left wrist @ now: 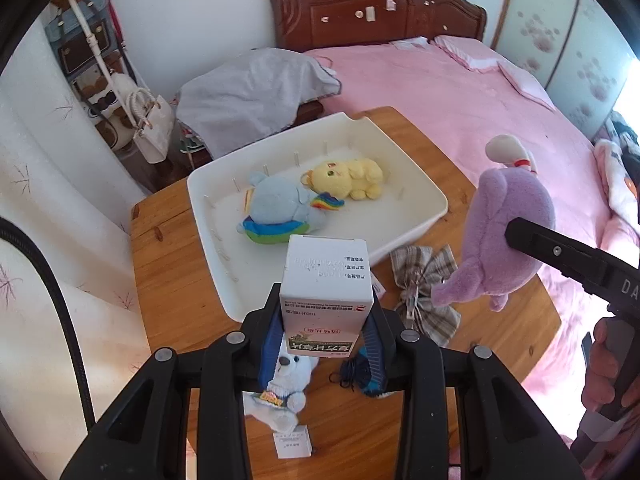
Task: Organize objects
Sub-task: 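Lift the box and purple plush and carry both over the tray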
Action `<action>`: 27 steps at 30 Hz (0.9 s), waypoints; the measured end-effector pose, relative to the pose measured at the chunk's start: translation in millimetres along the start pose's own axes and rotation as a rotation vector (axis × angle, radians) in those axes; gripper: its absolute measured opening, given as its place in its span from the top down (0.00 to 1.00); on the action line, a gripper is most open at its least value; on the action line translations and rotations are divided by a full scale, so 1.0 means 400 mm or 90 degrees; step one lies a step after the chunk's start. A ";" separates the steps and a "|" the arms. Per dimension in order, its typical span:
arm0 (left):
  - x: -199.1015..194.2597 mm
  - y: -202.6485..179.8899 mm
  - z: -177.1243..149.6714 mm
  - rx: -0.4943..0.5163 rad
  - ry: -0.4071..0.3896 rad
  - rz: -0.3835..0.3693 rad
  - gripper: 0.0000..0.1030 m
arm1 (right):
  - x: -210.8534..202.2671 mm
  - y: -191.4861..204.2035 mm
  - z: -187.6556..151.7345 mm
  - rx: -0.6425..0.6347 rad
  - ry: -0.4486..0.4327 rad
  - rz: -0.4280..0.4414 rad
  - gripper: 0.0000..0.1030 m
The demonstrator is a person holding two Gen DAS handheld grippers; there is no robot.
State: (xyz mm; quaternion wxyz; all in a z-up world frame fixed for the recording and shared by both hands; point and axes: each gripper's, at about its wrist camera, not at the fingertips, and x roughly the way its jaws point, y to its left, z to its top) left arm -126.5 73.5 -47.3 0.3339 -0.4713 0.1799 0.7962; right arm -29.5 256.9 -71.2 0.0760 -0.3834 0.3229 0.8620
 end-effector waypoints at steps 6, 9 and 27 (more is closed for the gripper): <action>0.029 0.025 0.033 -0.060 -0.010 0.007 0.62 | 0.020 0.025 0.052 -0.083 -0.028 0.020 0.28; 0.051 0.036 0.047 -0.092 -0.011 0.012 0.62 | 0.035 0.035 0.073 -0.117 -0.035 0.032 0.28; 0.200 0.104 0.111 -0.223 -0.004 0.053 0.62 | 0.188 0.047 0.154 -0.219 -0.030 0.068 0.28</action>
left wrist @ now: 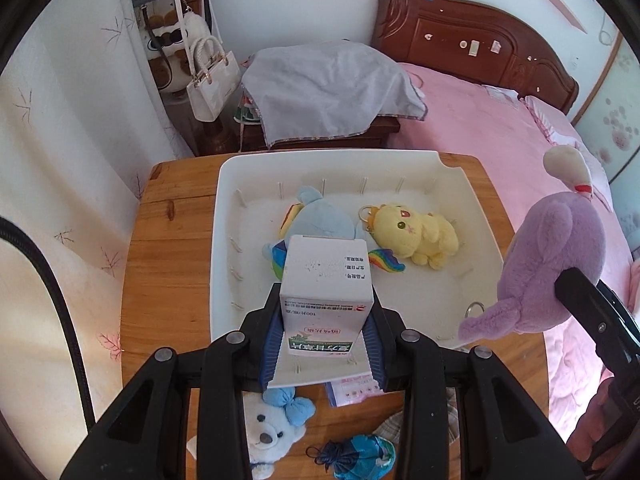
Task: Organize objects
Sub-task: 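Lift the box and purple plush and carry both over the tray, then open both grippers to release the box and purple plush into the tray, then withdraw both grippers back toward the teddy bear and small box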
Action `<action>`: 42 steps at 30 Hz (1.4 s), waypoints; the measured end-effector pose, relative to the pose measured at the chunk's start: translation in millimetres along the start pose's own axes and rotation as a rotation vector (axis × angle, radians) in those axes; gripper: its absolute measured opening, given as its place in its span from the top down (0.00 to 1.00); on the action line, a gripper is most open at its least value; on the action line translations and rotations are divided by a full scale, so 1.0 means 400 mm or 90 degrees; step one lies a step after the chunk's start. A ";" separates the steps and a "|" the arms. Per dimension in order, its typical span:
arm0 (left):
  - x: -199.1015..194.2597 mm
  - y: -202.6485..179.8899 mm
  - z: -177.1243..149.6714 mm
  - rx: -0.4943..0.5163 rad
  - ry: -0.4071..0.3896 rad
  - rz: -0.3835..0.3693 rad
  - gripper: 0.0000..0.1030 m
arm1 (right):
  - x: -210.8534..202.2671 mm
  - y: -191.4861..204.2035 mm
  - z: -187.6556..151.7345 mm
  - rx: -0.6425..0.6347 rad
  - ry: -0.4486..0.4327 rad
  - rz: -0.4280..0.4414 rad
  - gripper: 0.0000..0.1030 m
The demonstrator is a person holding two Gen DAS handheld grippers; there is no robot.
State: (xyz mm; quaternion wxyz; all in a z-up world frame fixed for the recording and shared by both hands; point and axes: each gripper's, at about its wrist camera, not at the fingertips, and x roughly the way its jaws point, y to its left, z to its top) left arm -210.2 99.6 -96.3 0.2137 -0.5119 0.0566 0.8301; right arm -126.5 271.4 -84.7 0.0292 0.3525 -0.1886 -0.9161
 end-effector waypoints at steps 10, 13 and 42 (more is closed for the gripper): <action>0.052 0.011 0.009 -0.026 0.014 0.015 0.61 | 0.070 -0.025 0.001 0.006 0.037 -0.005 0.27; 0.055 0.011 0.009 -0.026 0.019 0.019 0.61 | 0.078 -0.024 0.002 0.004 0.042 -0.005 0.26; -0.128 0.119 -0.041 -0.101 -0.077 0.023 0.38 | -0.050 0.064 -0.007 -0.037 -0.052 -0.004 0.20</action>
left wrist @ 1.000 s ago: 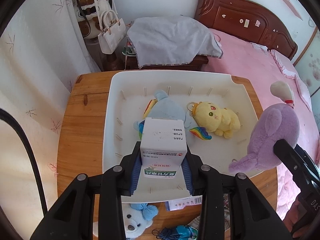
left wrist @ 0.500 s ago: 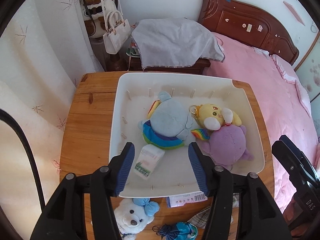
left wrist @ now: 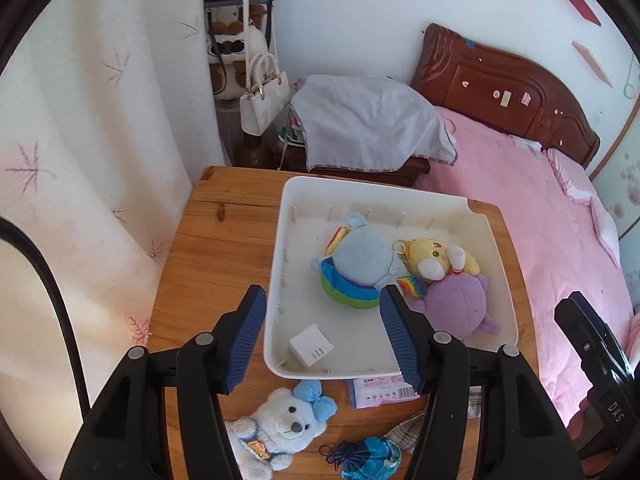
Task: Organize objects
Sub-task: 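Withdraw both grippers back toward the teddy bear and small box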
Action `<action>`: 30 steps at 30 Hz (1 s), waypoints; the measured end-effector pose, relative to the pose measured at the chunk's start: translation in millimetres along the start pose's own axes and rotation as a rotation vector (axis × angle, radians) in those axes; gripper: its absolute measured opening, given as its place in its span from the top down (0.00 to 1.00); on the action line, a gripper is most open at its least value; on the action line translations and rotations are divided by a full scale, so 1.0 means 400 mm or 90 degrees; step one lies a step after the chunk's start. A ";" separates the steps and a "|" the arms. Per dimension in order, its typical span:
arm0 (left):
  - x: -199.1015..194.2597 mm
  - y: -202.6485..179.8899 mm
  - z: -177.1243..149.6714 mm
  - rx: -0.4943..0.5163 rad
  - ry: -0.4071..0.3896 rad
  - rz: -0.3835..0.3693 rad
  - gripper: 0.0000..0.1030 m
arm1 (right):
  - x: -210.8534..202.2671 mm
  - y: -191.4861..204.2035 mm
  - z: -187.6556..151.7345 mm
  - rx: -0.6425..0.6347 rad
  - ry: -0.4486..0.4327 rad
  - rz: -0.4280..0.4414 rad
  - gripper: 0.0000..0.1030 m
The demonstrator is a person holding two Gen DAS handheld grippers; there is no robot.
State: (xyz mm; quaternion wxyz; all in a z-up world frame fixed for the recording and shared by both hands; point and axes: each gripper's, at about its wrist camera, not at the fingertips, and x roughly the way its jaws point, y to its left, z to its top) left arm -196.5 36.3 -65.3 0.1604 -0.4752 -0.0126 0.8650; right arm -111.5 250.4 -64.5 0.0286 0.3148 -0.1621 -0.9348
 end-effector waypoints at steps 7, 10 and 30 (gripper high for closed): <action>-0.063 0.055 -0.027 -0.008 -0.029 0.004 0.39 | -0.053 0.039 -0.015 -0.004 -0.033 -0.008 0.20; -0.086 0.076 -0.044 -0.010 -0.030 0.006 0.39 | -0.077 0.063 -0.026 -0.008 -0.041 -0.008 0.20; -0.194 0.196 -0.182 0.032 -0.007 0.019 0.38 | -0.132 0.212 -0.173 -0.019 0.044 -0.037 0.19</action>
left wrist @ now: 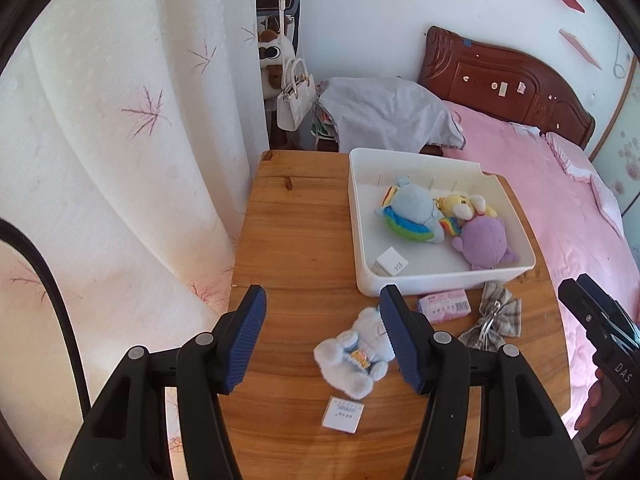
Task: Organize objects
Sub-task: 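Withdraw both grippers back toward the teddy bear and small box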
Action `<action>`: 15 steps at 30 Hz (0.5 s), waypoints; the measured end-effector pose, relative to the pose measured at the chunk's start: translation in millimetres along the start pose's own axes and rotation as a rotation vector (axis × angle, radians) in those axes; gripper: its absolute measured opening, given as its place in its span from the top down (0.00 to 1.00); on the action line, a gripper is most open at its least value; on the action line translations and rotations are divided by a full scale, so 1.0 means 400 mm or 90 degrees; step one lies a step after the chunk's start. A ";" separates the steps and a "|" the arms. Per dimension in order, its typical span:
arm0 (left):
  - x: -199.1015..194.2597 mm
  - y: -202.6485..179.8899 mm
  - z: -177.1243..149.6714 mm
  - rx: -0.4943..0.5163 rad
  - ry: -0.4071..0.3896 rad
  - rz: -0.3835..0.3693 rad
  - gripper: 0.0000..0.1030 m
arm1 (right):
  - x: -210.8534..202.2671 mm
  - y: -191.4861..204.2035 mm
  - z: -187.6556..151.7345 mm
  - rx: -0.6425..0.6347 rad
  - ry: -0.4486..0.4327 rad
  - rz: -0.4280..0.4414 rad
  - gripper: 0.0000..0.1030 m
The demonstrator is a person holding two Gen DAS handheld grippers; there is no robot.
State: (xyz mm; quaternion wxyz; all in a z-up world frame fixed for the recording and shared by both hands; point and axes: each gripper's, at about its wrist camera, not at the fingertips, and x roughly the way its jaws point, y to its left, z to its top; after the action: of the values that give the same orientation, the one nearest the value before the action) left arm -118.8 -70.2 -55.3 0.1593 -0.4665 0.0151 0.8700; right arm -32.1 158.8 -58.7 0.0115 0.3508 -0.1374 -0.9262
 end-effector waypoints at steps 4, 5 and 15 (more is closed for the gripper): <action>-0.006 0.013 -0.024 0.006 0.014 -0.005 0.38 | -0.004 0.033 -0.034 -0.011 0.024 -0.008 0.19; -0.005 0.015 -0.030 0.008 0.021 -0.009 0.38 | -0.004 0.040 -0.041 -0.013 0.030 -0.009 0.19; 0.015 0.007 -0.089 0.050 0.091 -0.041 0.32 | 0.011 0.088 -0.120 0.004 0.095 -0.026 0.19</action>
State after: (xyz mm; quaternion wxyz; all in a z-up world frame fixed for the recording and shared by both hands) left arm -93.8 -77.4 -80.5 0.2041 -0.5211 0.0458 0.8275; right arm -6.6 112.5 -86.8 0.0015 0.4214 -0.1317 -0.8972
